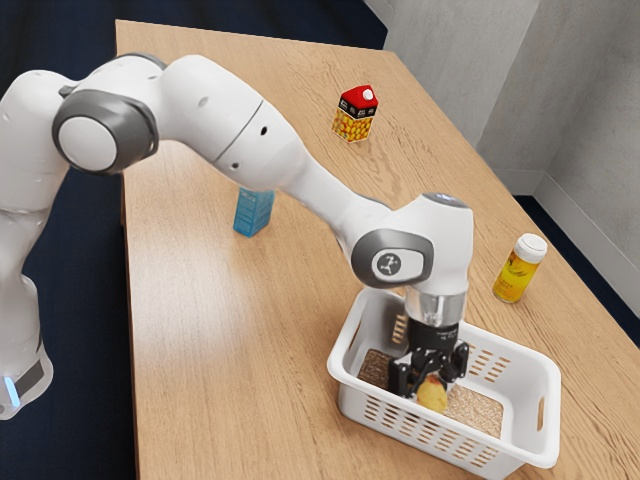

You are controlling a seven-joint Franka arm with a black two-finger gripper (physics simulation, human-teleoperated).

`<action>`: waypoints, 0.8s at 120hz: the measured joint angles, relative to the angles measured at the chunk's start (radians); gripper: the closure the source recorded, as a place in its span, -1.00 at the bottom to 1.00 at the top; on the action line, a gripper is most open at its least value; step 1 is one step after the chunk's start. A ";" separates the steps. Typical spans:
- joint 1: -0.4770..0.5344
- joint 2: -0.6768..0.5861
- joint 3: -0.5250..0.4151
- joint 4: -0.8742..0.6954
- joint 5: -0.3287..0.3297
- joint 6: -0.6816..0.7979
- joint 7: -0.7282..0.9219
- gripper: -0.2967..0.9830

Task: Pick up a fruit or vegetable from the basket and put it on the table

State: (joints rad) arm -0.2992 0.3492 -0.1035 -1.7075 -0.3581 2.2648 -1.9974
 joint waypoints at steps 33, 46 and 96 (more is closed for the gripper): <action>0.034 -0.157 0.039 0.025 0.149 -0.028 0.007 0.06; 0.068 -0.226 0.063 0.026 0.207 -0.074 0.020 0.05; 0.287 -0.234 0.151 0.024 0.212 -0.198 0.273 -0.38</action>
State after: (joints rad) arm -0.0125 0.1151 0.0478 -1.6839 -0.1460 2.0669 -1.7247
